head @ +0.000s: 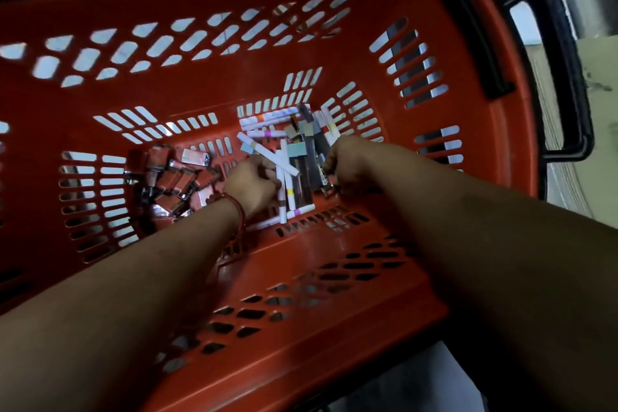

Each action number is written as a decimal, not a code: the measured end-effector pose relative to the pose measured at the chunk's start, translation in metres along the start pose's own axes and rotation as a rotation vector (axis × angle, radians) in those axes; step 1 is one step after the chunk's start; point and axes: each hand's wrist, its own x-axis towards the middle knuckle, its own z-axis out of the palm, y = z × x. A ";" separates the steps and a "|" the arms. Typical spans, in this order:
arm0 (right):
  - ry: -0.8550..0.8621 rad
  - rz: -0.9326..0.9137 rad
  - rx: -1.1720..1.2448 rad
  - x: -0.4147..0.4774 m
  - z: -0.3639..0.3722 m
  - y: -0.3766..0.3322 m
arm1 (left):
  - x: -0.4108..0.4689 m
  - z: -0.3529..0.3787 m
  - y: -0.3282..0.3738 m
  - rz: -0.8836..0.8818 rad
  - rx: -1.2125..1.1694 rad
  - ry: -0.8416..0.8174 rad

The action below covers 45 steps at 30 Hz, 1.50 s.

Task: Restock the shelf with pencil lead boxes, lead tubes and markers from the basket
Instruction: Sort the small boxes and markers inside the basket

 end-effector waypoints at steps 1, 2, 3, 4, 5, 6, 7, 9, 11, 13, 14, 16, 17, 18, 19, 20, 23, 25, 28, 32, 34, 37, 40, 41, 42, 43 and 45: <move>-0.017 -0.015 -0.109 0.000 0.002 -0.001 | 0.001 0.001 -0.001 -0.002 -0.021 0.000; -0.022 -0.028 -0.227 -0.001 0.004 -0.002 | 0.002 0.001 -0.004 -0.002 -0.032 -0.010; -0.014 -0.052 -0.303 -0.002 0.006 -0.003 | 0.004 0.002 -0.006 -0.002 -0.049 -0.014; -0.023 -0.068 -0.345 -0.003 0.007 -0.004 | 0.001 0.003 -0.002 -0.001 -0.059 -0.011; -0.038 -0.092 -0.371 -0.004 0.007 -0.003 | 0.000 0.004 0.000 0.002 -0.068 -0.010; -0.063 -0.112 -0.395 -0.004 0.008 -0.003 | -0.002 0.005 0.004 0.014 -0.044 0.002; -0.071 -0.120 -0.392 -0.006 0.010 -0.002 | -0.004 0.006 0.008 0.024 -0.009 0.027; -0.041 -0.117 -0.400 -0.006 0.014 -0.003 | -0.003 0.006 0.011 0.040 0.061 0.103; 0.018 -0.104 -0.398 -0.004 0.018 -0.005 | -0.001 0.005 0.011 0.061 0.149 0.167; 0.053 -0.083 -0.398 0.000 0.020 -0.006 | -0.002 0.004 0.008 0.099 0.271 0.179; 0.077 -0.077 -0.401 0.002 0.020 -0.006 | -0.003 0.004 0.008 0.120 0.321 0.164; 0.125 -0.074 -0.415 0.004 0.018 -0.005 | -0.005 0.004 0.005 0.169 0.384 0.147; 0.122 -0.066 -0.432 0.004 0.017 -0.005 | -0.005 0.003 0.004 0.187 0.412 0.151; 0.098 -0.053 -0.454 0.004 0.015 -0.006 | -0.007 0.002 0.003 0.210 0.445 0.150; 0.064 -0.041 -0.478 0.005 0.015 -0.007 | -0.007 0.002 0.000 0.243 0.476 0.142; 0.034 -0.032 -0.507 0.004 0.016 -0.008 | -0.007 0.001 -0.002 0.290 0.513 0.118; -0.010 -0.055 -0.663 0.002 0.027 -0.011 | -0.007 -0.002 -0.009 0.419 0.631 -0.008; -0.039 -0.059 -0.736 0.002 0.035 -0.010 | -0.005 -0.003 -0.015 0.441 0.667 -0.046; -0.010 -0.105 -0.760 0.006 0.039 -0.010 | -0.005 -0.003 -0.018 0.438 0.656 -0.044; -0.007 -0.103 -0.807 0.014 0.041 -0.009 | -0.006 -0.004 -0.016 0.432 0.654 -0.056; -0.030 -0.084 -0.760 0.016 0.039 -0.010 | -0.007 -0.005 -0.015 0.423 0.643 -0.067; -0.056 -0.079 -0.619 0.020 0.034 -0.007 | -0.007 -0.007 -0.014 0.389 0.593 -0.091; -0.115 -0.067 -0.546 0.026 0.034 -0.007 | -0.009 -0.009 -0.009 0.336 0.526 -0.145; -0.140 -0.067 -0.567 0.029 0.036 -0.007 | -0.009 -0.010 -0.008 0.320 0.519 -0.164; -0.158 -0.069 -0.581 0.031 0.037 -0.007 | -0.009 -0.012 -0.005 0.308 0.523 -0.183; -0.172 -0.066 -0.582 0.031 0.038 -0.008 | -0.009 -0.014 -0.003 0.297 0.532 -0.200; -0.172 -0.057 -0.560 0.030 0.038 -0.007 | -0.009 -0.017 0.001 0.275 0.563 -0.236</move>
